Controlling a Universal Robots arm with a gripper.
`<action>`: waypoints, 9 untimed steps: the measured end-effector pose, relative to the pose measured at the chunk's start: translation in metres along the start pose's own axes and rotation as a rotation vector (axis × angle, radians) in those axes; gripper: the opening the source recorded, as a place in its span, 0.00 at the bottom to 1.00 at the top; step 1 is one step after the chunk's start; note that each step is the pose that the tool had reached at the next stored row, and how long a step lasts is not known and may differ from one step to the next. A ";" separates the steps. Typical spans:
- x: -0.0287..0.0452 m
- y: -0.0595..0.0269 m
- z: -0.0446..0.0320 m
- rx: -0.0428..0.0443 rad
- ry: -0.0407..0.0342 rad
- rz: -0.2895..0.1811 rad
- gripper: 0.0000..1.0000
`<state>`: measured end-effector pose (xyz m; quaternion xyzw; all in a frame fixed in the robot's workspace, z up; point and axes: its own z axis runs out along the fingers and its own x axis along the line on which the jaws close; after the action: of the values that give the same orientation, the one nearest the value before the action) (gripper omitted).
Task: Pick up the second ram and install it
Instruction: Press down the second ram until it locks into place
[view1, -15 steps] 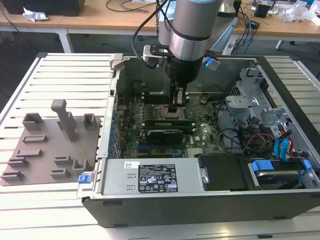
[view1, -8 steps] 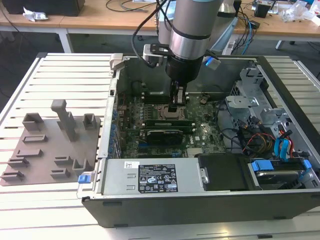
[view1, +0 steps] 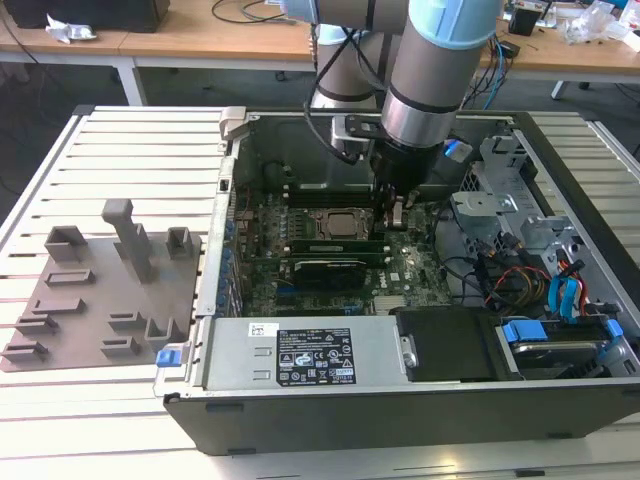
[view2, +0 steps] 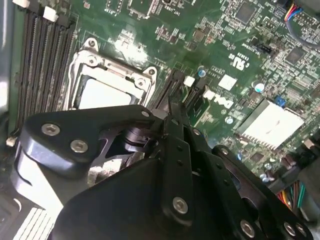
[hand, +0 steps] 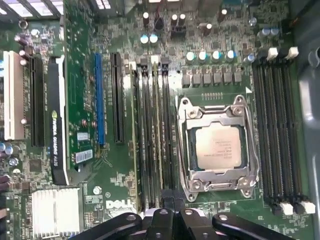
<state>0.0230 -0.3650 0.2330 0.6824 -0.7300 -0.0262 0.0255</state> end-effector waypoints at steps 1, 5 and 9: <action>-0.0002 -0.0042 0.0017 -0.0001 0.0003 0.000 0.10; -0.0008 -0.0095 0.0020 0.0001 0.0002 0.000 0.10; 0.0042 -0.0092 -0.0067 0.0000 0.0000 0.000 0.10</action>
<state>0.0324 -0.3698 0.2390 0.6825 -0.7300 -0.0262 0.0255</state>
